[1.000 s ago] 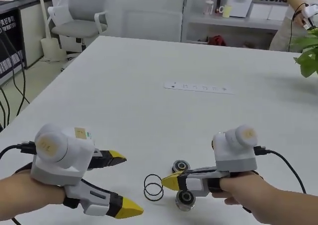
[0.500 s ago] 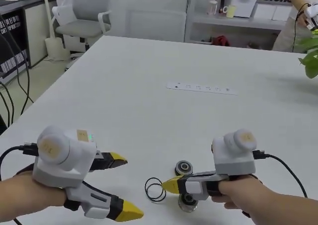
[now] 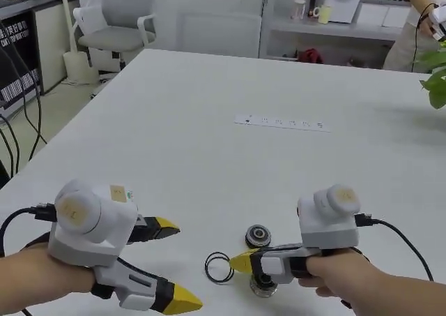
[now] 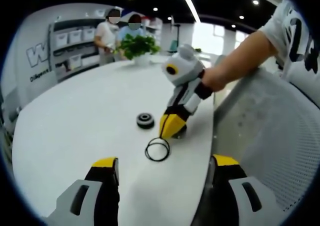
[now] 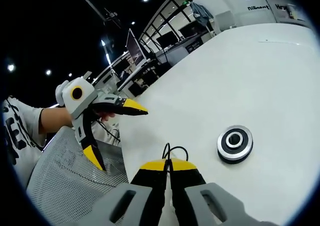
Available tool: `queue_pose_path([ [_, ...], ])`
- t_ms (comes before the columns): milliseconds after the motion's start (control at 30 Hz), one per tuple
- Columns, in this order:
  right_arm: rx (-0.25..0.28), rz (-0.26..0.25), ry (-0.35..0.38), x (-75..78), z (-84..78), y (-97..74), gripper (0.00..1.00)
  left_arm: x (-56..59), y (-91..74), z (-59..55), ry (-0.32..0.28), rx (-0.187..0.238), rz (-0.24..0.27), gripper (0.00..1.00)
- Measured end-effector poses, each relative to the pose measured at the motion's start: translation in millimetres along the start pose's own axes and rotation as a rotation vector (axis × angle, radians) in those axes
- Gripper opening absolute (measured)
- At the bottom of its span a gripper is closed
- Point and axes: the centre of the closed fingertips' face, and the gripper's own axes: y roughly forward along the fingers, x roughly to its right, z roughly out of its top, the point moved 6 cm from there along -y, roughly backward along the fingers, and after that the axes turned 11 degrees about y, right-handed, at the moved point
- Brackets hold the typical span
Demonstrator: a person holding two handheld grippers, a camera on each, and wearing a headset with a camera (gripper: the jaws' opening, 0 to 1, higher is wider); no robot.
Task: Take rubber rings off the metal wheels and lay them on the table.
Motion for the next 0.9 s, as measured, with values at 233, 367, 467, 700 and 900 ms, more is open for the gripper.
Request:
queue_pose_path([
  [233, 0.003, -0.01, -0.011, 0.5, -0.1, 2.0, 0.05, 0.2, -0.5, -1.2, 0.0, -0.006, -0.003, 0.77],
  [367, 0.006, -0.021, -0.028, 1.6, 0.6, 0.5, 0.09, -0.7, -0.8, -3.4, -0.004, -0.011, -0.002, 0.77],
  [467, 0.012, -0.021, -0.029, 2.1, 1.7, -2.0, 0.1, -0.1, -0.7, -4.7, -0.006, -0.016, -0.004, 0.77],
  [700, 0.052, -0.011, -0.027, 0.6, 13.0, -13.9, 0.12, -1.8, 0.3, -2.9, -0.003, -0.02, -0.01, 0.76],
  [900, 0.095, -0.013, -0.033, 2.4, 23.9, -28.2, 0.13, -7.1, 2.2, 4.5, 0.015, -0.018, -0.011, 0.76],
])
